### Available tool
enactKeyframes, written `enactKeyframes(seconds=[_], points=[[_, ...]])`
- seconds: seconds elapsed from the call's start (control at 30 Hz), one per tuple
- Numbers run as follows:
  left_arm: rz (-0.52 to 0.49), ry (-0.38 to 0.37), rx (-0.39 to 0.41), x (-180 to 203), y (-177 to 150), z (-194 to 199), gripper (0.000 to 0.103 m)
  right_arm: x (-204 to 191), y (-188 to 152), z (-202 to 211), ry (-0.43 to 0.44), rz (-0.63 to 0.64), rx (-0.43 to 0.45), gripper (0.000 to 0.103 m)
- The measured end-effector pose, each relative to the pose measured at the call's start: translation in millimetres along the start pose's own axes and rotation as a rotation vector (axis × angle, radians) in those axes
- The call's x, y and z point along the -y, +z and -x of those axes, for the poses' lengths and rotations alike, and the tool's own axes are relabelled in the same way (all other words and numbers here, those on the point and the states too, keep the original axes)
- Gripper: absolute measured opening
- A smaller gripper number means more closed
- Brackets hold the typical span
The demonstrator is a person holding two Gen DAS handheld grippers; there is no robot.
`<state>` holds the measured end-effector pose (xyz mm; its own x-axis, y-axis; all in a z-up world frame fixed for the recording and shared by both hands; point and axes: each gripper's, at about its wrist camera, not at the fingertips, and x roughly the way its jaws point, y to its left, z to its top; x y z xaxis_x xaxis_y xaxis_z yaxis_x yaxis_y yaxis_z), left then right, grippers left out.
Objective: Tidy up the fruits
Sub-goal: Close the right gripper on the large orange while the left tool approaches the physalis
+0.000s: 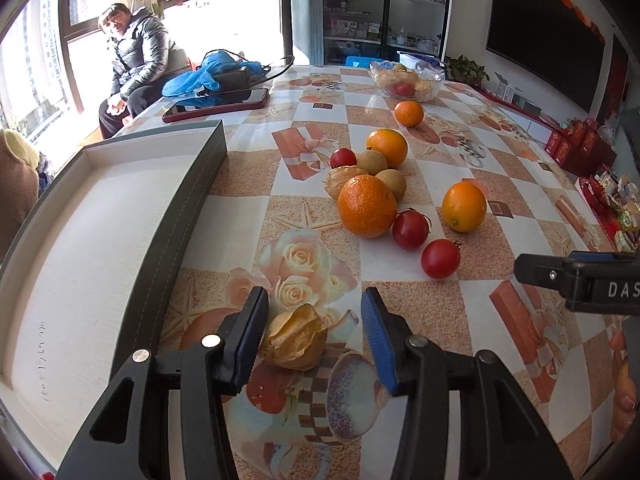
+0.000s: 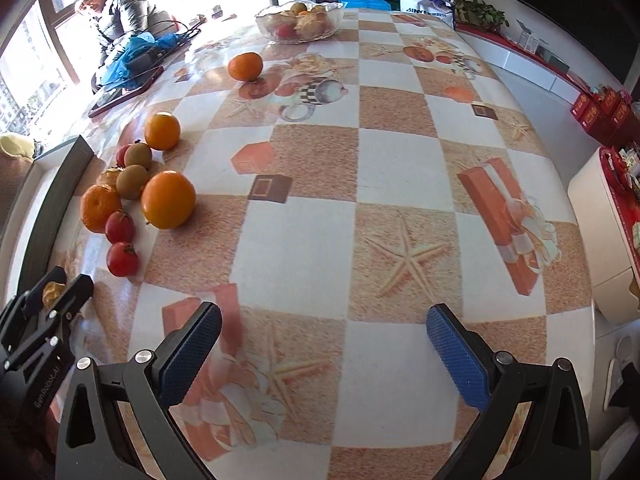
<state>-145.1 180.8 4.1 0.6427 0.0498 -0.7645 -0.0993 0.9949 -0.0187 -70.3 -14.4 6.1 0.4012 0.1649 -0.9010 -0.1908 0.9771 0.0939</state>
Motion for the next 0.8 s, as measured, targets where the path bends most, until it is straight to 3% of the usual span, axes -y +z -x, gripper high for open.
enactKeyframes(seconds=[0.1, 0.27, 0.37, 0.43, 0.47, 0.53, 0.57, 0.8], points=[[-0.003, 0.004, 0.005, 1, 0, 0, 0.052, -16, 15, -4, 0.058, -0.012, 0.007, 0.103], [0.003, -0.002, 0.007, -1, 0, 0, 0.052, -43, 34, -15, 0.056, 0.035, 0.013, 0.103], [0.003, -0.002, 0.007, 0, 0, 0, 0.052, -53, 41, -22, 0.044, 0.057, 0.005, 0.082], [0.003, -0.002, 0.007, -1, 0, 0, 0.052, -58, 44, -25, 0.028, 0.074, 0.009, 0.078], [0.003, -0.002, 0.007, -1, 0, 0, 0.052, -60, 43, -25, 0.013, 0.088, 0.016, 0.071], [0.003, -0.002, 0.007, -1, 0, 0, 0.052, -61, 40, -21, -0.006, 0.115, 0.032, 0.045], [0.003, -0.001, 0.007, -1, 0, 0, 0.052, -59, 38, -19, -0.014, 0.117, 0.035, 0.038], [0.003, -0.001, 0.007, 0, 0, 0, 0.052, -32, 1, 1, -0.027, 0.115, 0.065, 0.038]])
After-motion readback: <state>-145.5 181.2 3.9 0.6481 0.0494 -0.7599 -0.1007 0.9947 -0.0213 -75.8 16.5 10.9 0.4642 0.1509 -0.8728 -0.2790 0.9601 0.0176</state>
